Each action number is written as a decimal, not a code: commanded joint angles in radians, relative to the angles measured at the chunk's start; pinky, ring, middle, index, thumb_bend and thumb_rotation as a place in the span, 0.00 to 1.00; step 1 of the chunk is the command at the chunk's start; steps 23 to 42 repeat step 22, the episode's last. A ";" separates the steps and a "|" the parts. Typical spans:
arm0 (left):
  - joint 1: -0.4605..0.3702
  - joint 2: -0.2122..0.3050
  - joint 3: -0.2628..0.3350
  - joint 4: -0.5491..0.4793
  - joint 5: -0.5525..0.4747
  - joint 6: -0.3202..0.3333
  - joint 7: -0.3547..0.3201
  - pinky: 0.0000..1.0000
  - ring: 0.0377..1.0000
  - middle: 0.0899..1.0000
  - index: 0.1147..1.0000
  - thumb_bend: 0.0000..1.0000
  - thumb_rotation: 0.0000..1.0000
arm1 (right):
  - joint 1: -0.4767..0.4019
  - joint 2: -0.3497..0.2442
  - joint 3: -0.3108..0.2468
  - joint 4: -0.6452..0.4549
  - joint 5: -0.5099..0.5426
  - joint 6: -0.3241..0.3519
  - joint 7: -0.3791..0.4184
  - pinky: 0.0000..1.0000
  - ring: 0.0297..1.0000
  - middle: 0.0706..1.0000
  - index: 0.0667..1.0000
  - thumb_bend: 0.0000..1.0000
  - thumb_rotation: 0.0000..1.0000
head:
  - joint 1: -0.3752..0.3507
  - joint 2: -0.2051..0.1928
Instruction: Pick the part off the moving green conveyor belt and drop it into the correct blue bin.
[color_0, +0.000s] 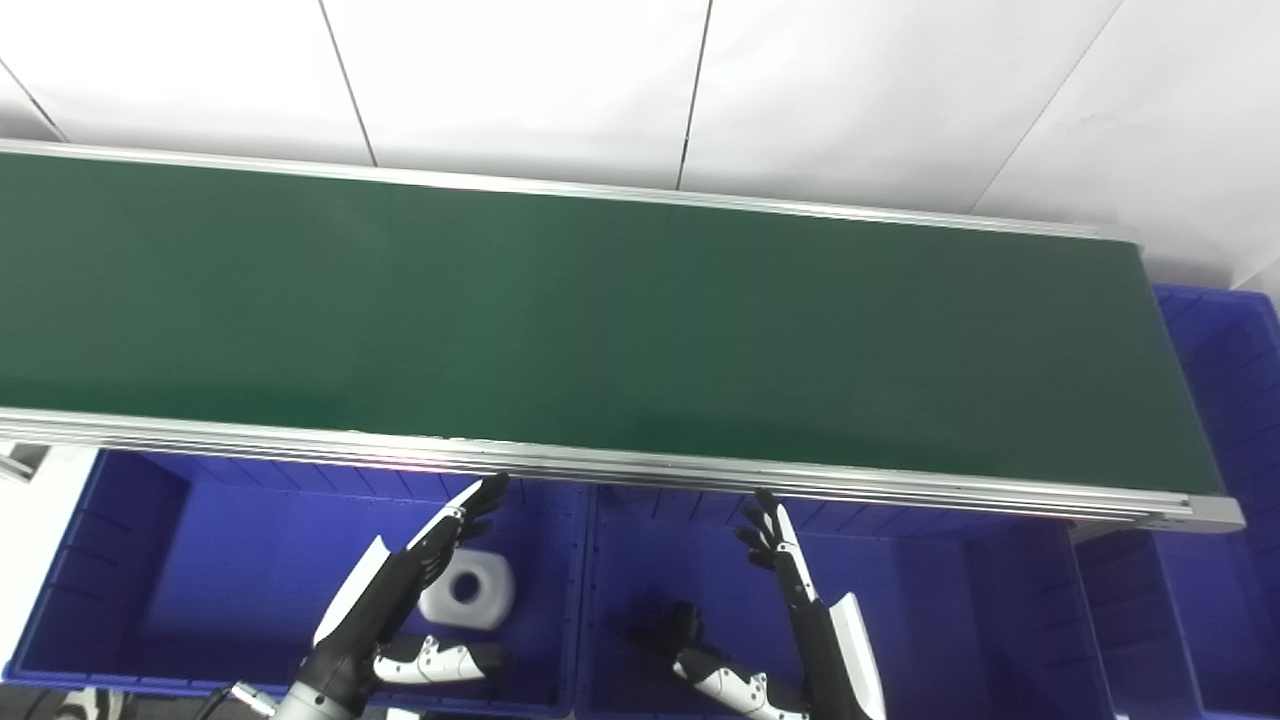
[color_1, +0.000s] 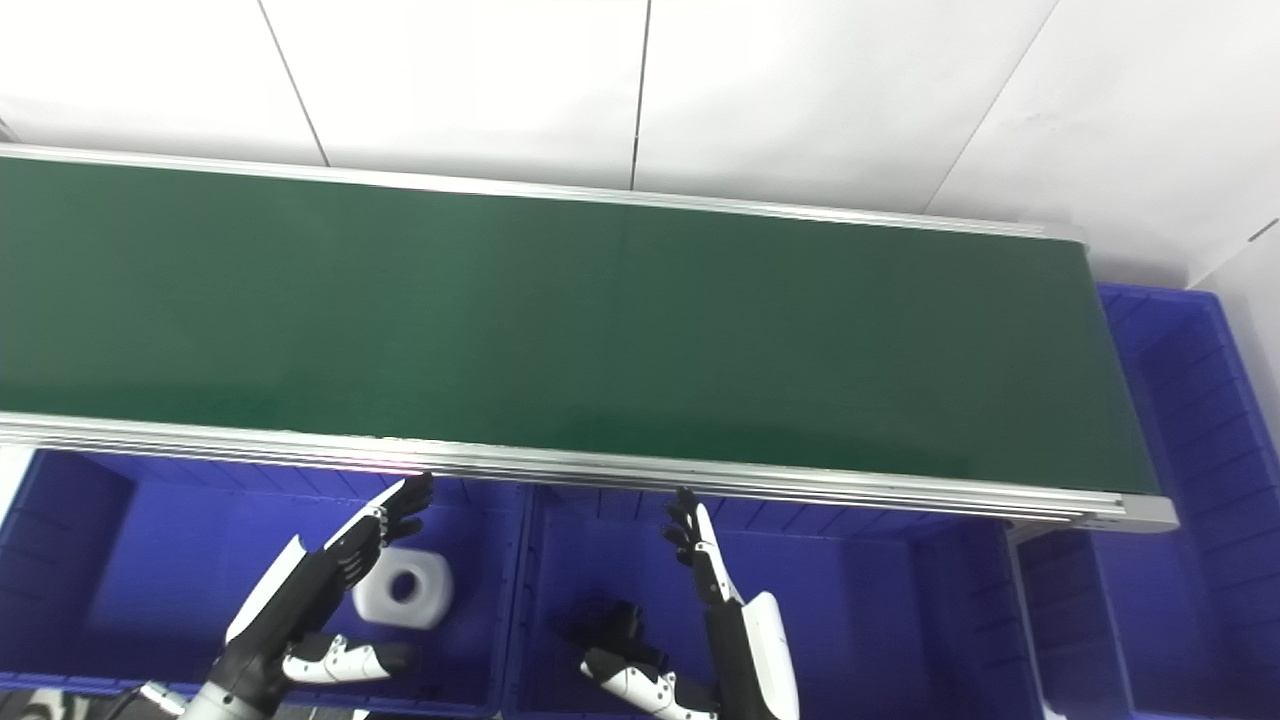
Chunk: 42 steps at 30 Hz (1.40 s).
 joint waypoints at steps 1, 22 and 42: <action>-0.006 0.006 0.011 0.003 -0.021 -0.037 -0.006 0.90 0.95 0.96 0.94 0.75 0.59 | -0.005 -0.001 0.009 -0.007 0.027 -0.053 -0.019 0.83 0.89 0.94 1.00 0.75 0.58 | 0.001 0.001; -0.048 -0.178 0.296 0.101 -0.111 -0.037 -0.288 0.92 0.94 0.96 0.93 0.73 0.56 | 0.003 0.076 -0.018 0.019 0.032 -0.047 0.004 0.82 0.90 0.97 1.00 0.76 0.61 | -0.102 -0.028; -0.048 -0.178 0.296 0.101 -0.111 -0.037 -0.288 0.92 0.94 0.96 0.93 0.73 0.56 | 0.003 0.076 -0.018 0.019 0.032 -0.047 0.004 0.82 0.90 0.97 1.00 0.76 0.61 | -0.102 -0.028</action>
